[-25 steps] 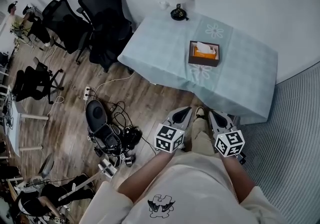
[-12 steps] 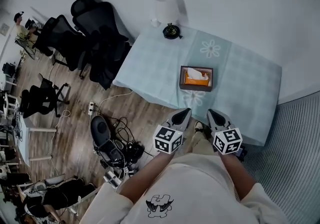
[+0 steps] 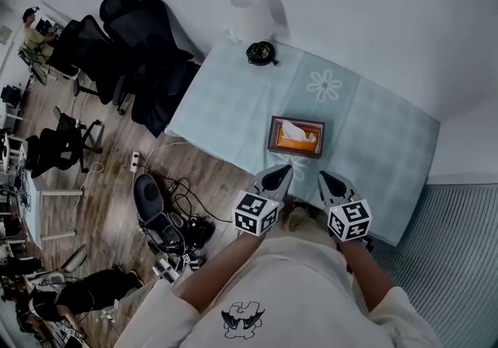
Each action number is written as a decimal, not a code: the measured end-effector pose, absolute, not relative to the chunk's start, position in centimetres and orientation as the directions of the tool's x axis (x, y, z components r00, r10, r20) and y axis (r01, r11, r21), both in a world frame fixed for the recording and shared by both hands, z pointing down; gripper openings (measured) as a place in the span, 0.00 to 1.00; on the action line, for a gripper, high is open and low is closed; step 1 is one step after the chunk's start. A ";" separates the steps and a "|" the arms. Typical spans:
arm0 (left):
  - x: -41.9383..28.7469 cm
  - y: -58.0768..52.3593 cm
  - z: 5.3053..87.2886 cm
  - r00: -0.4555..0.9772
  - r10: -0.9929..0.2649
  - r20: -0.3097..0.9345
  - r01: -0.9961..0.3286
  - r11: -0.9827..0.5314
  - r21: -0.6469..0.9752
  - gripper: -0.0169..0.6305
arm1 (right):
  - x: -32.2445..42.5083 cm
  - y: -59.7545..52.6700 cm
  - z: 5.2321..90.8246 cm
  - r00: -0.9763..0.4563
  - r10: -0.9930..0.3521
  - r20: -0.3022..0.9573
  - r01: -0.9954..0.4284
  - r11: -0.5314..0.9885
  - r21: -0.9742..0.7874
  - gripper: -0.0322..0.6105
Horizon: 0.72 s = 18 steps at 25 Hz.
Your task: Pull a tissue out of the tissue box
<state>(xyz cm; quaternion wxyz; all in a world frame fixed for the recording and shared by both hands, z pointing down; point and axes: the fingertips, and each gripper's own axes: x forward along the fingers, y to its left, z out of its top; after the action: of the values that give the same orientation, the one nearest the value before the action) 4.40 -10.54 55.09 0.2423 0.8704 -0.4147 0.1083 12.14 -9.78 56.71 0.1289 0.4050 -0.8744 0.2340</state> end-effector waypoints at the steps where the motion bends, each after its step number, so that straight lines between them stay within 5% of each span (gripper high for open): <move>1: 4.3 -11.0 55.1 0.636 -0.666 0.390 -0.772 -0.541 0.334 0.04 | 12.0 -10.1 56.9 -0.636 -0.648 0.420 -0.771 0.561 -0.302 0.06; 18: 2.0 -14.8 57.4 0.657 -0.624 0.423 -0.753 -0.561 0.343 0.04 | 10.0 -13.6 57.0 -0.593 -0.661 0.460 -0.799 0.553 -0.236 0.06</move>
<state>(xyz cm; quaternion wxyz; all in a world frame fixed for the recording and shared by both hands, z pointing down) 1.97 -14.82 57.42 0.2536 0.8742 -0.3938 0.1275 9.99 -13.62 57.03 0.1614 0.4212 -0.8663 0.2146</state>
